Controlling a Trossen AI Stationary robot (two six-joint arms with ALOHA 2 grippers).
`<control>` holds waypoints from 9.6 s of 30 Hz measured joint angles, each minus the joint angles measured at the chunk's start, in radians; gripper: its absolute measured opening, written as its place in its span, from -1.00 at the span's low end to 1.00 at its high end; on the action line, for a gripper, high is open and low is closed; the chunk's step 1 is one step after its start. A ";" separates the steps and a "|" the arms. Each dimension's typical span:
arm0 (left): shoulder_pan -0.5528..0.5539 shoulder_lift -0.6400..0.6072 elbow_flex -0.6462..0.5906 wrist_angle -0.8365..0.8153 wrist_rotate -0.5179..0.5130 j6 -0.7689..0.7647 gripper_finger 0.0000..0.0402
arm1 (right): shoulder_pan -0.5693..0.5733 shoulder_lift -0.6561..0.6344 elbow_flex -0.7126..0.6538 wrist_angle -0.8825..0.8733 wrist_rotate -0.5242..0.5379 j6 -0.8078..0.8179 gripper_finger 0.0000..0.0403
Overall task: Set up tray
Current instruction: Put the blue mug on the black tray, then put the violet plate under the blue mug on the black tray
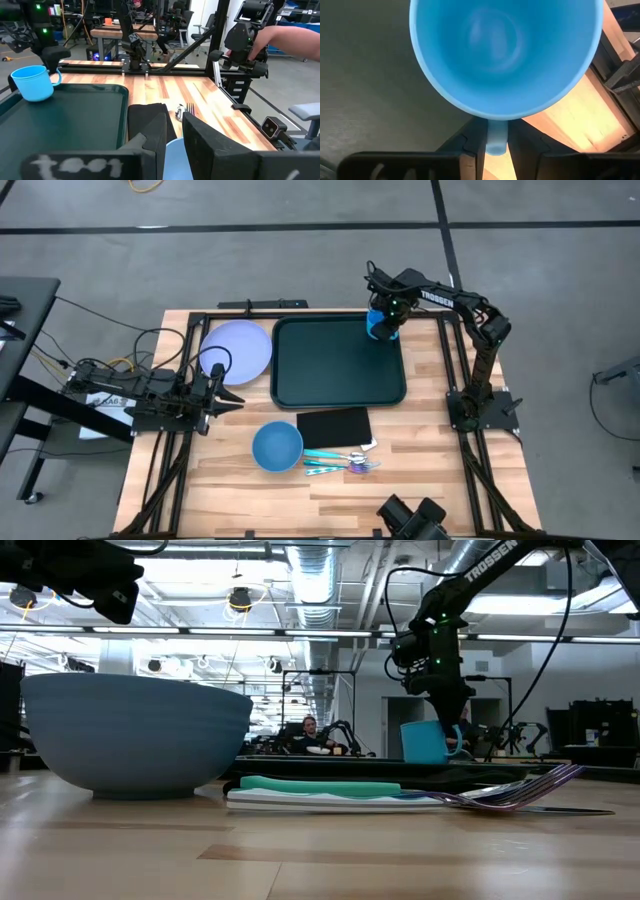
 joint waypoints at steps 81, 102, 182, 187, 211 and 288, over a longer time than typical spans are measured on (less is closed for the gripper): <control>0.000 0.244 0.004 0.049 -0.176 -0.212 -0.74 | 0.460 -0.929 -0.797 1.142 -0.104 0.258 -0.28; 0.030 0.928 0.731 -0.977 -0.349 -0.322 -0.74 | 0.755 -0.917 -0.857 1.022 0.096 0.175 -0.31; 0.616 1.022 0.554 -0.818 0.051 0.140 0.02 | 0.779 -0.917 -0.965 1.046 0.131 0.202 -0.34; 0.616 1.104 0.554 -0.852 0.025 0.186 0.02 | 0.779 -0.917 -0.965 1.046 0.131 0.202 -0.33; 0.622 1.259 0.496 -0.719 0.032 0.256 0.01 | 0.779 -0.917 -0.964 1.028 0.130 0.210 -0.34; 0.592 1.243 0.610 -0.947 -0.135 0.148 -0.95 | 0.779 -0.917 -0.964 1.032 0.131 0.211 -0.34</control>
